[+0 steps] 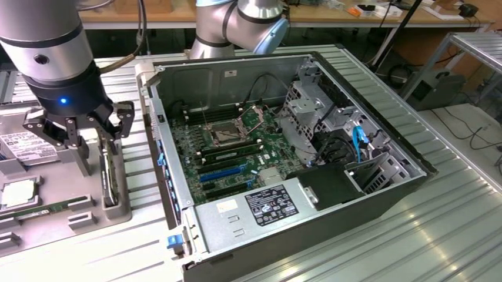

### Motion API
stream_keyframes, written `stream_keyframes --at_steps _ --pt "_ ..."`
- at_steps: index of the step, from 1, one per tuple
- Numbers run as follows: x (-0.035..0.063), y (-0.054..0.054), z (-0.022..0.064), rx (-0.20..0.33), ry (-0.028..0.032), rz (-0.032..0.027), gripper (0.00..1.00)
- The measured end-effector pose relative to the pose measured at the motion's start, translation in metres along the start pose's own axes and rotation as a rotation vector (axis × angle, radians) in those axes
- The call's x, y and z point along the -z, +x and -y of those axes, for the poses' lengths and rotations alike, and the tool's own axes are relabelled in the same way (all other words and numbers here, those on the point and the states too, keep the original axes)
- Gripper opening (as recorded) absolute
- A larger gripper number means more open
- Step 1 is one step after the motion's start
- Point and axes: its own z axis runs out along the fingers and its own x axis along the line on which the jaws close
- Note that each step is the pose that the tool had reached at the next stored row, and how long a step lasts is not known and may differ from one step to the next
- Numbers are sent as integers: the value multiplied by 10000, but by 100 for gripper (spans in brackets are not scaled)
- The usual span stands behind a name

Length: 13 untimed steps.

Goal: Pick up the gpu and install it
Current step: 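Pick up the gpu and move the gpu toward the slot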

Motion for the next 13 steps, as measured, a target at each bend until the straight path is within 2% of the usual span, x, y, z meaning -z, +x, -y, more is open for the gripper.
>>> stream_keyframes --at_steps 13 --pt "-235 16 46 1 1 6 50"
